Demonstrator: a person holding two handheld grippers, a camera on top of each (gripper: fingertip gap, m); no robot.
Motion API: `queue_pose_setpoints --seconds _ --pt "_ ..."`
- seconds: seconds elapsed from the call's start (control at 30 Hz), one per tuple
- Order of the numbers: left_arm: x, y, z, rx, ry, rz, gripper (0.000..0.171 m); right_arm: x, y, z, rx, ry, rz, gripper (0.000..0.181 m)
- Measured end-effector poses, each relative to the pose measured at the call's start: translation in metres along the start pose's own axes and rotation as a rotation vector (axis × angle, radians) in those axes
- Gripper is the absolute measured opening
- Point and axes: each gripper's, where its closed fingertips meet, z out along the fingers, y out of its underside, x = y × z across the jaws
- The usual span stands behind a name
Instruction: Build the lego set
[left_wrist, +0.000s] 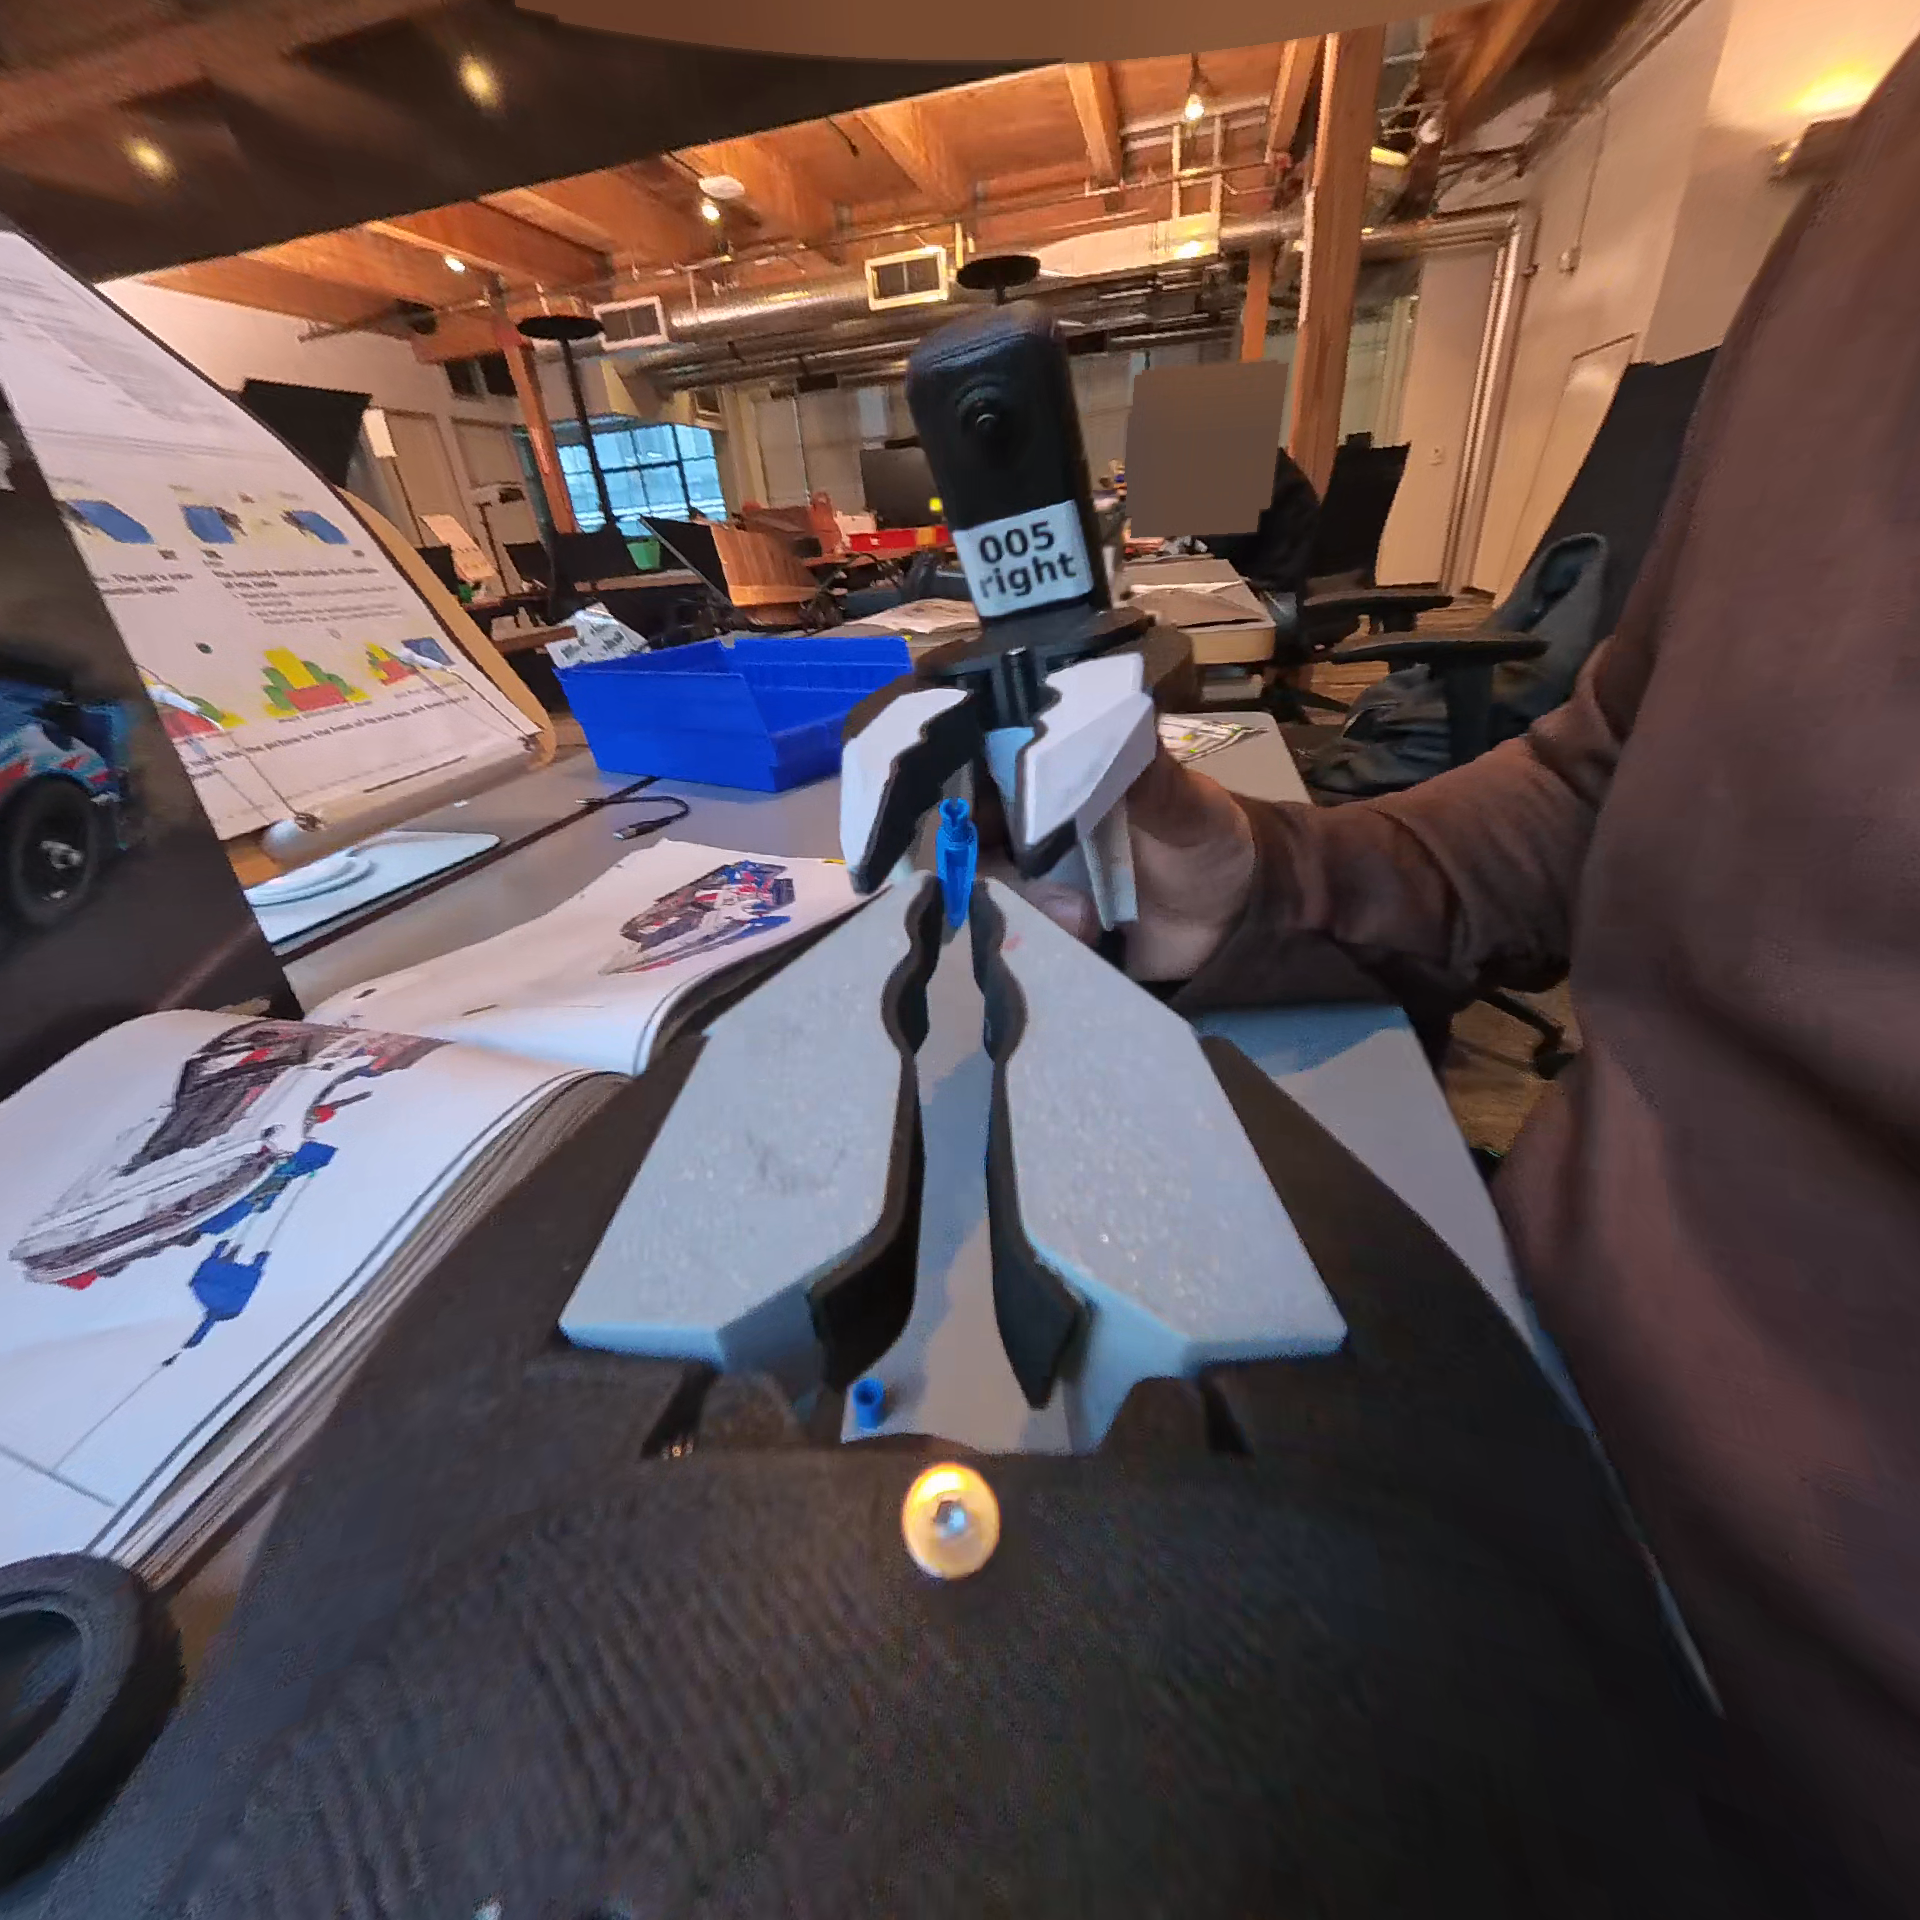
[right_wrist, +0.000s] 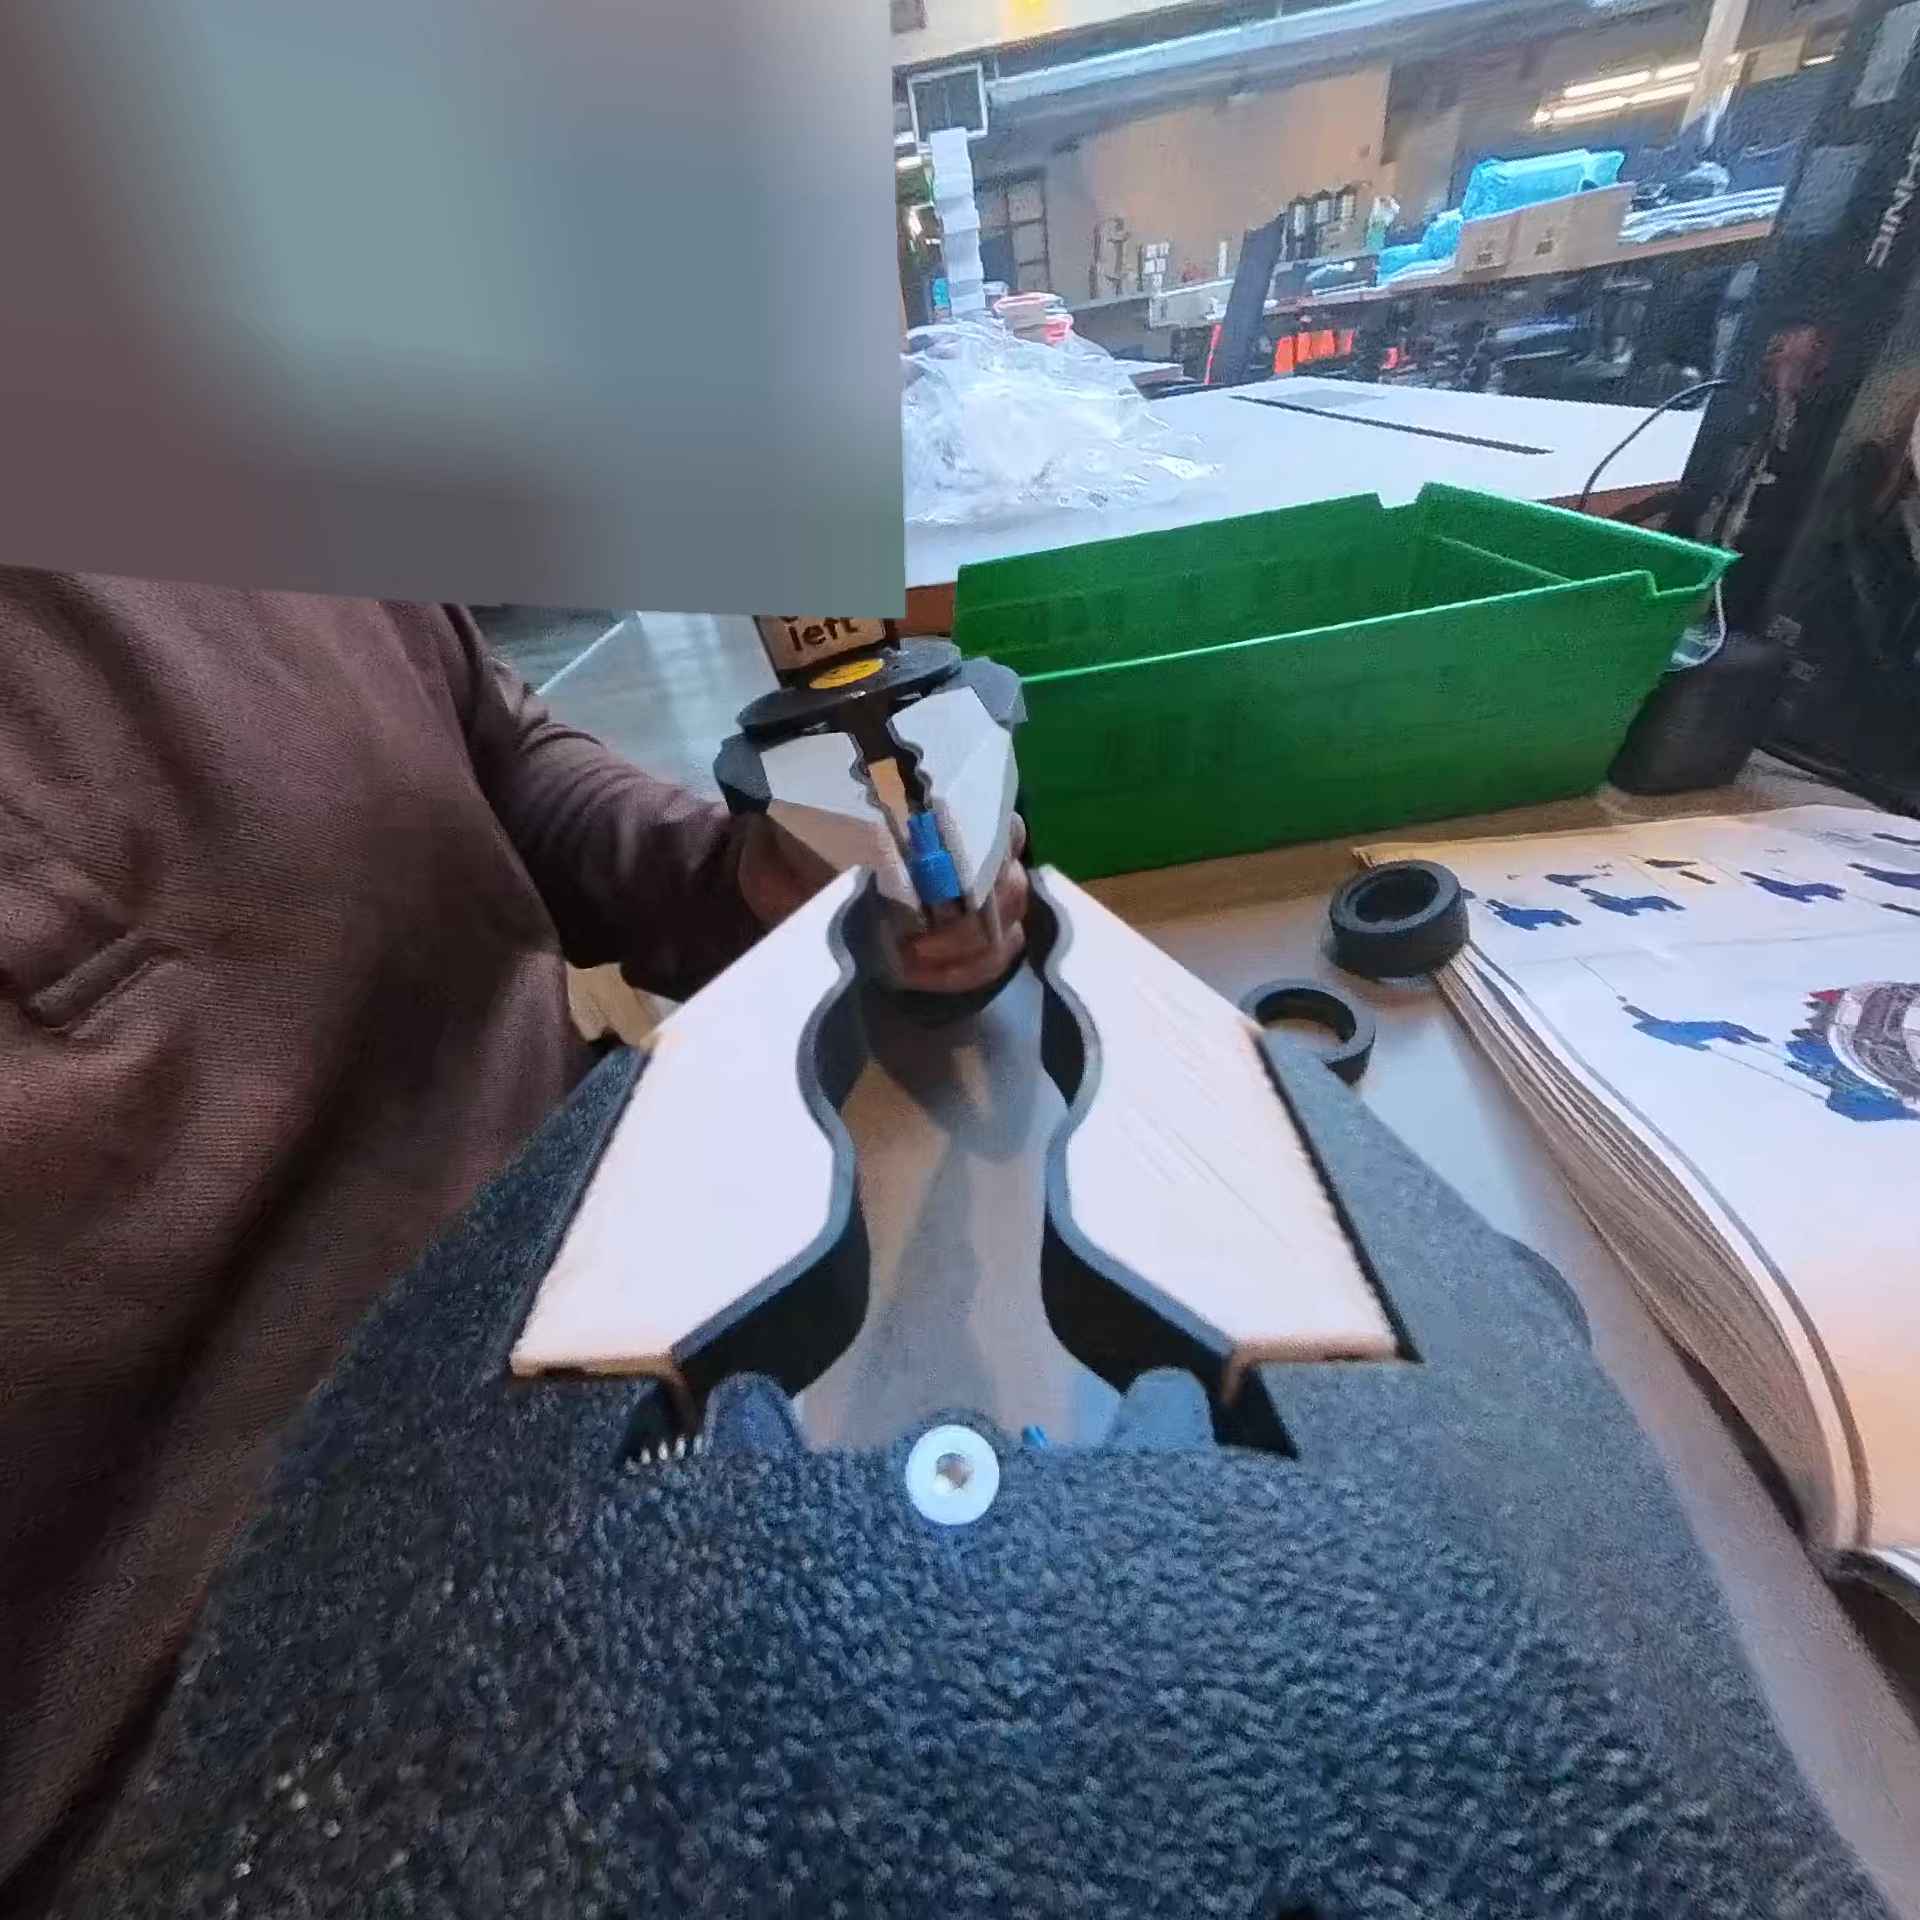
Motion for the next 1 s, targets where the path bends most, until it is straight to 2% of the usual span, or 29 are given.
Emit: queue_pose_setpoints --seconds 0.13,0.2,0.33,0.43,0.5,0.57,0.73,0.9,1.0 --pt "-0.004 0.000 -0.001 0.000 -0.022 0.005 0.002 0.000 -0.008 0.002 0.046 -0.033 -0.008 0.022" --pt "-0.008 0.001 -0.001 -0.009 -0.058 0.022 0.002 -0.001 -0.009 0.003 0.066 -0.057 -0.006 0.025" --pt "-0.020 0.004 -0.003 -0.043 -0.158 0.064 0.003 0.004 -0.006 0.005 0.076 -0.081 0.030 0.019" --pt "-0.039 0.012 -0.009 -0.086 -0.262 0.035 0.002 0.027 -0.009 0.000 0.133 -0.030 0.121 0.018" --pt "-0.038 0.008 -0.010 -0.050 -0.225 -0.043 0.002 0.035 -0.013 -0.006 0.184 -0.051 0.207 0.020" --pt "-0.035 0.004 -0.009 -0.015 -0.181 -0.084 0.002 0.038 -0.015 -0.010 0.216 -0.046 0.216 0.016" --pt "-0.027 -0.004 -0.008 0.040 -0.130 -0.089 0.002 0.036 0.000 -0.001 0.128 -0.027 0.213 0.014" --pt "-0.031 0.004 -0.009 -0.020 -0.161 -0.078 0.002 0.033 0.004 0.003 0.131 -0.044 0.230 0.013" --pt "-0.029 0.007 -0.008 -0.041 -0.166 -0.042 0.002 0.030 0.003 0.003 0.135 -0.059 0.246 0.001"
